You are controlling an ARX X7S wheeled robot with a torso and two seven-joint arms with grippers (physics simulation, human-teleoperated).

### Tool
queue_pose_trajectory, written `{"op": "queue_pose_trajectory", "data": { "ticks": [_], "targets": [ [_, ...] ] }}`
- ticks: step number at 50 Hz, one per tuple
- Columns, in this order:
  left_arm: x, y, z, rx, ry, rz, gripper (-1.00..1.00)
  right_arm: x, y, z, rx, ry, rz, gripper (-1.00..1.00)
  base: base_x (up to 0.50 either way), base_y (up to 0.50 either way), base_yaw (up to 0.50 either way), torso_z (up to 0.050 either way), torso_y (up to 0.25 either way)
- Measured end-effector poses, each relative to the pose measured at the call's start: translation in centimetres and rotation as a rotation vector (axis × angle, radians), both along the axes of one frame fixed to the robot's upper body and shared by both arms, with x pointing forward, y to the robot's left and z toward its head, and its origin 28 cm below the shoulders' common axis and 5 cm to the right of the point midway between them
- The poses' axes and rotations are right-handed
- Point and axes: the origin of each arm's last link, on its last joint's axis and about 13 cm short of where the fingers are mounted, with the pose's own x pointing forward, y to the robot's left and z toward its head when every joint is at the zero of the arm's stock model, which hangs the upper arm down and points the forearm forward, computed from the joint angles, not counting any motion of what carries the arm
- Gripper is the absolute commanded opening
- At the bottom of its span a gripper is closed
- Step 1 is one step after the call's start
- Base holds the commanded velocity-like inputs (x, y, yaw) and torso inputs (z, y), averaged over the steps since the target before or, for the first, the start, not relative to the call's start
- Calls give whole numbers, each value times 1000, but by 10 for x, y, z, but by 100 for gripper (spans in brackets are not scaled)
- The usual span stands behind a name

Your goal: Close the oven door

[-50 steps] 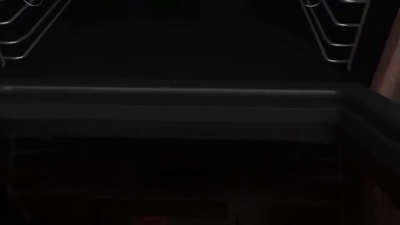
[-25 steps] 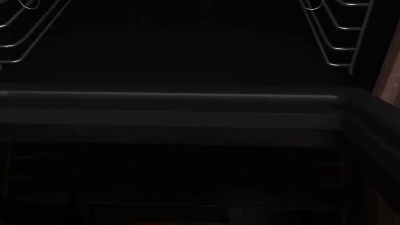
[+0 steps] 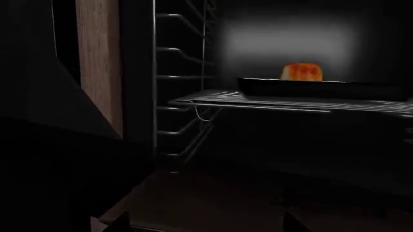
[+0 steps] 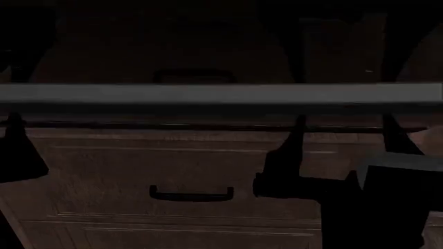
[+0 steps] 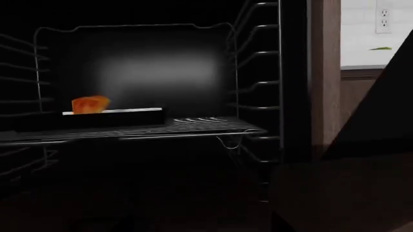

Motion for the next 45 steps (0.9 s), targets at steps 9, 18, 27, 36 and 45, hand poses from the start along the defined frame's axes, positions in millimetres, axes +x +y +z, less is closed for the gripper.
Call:
{"op": "queue_pose_trajectory", "data": {
  "ticks": [9, 18, 27, 36, 45],
  "targets": [
    [12, 5, 46, 5, -50, 26, 100, 13, 1, 50, -48, -72, -17, 100, 0, 0, 0, 0, 0],
    [34, 8, 97, 6, -95, 83, 100, 31, 0, 101, -83, -142, -57, 100, 0, 0, 0, 0, 0],
    [56, 6, 140, 32, -124, 130, 100, 53, -1, 146, -89, -142, -91, 100, 0, 0, 0, 0, 0],
    [83, 4, 177, 41, -134, 158, 100, 78, -4, 183, -102, -130, -134, 100, 0, 0, 0, 0, 0],
    [108, -1, 207, 92, -167, 199, 100, 104, -2, 210, -132, -101, -164, 100, 0, 0, 0, 0, 0]
  ]
}}
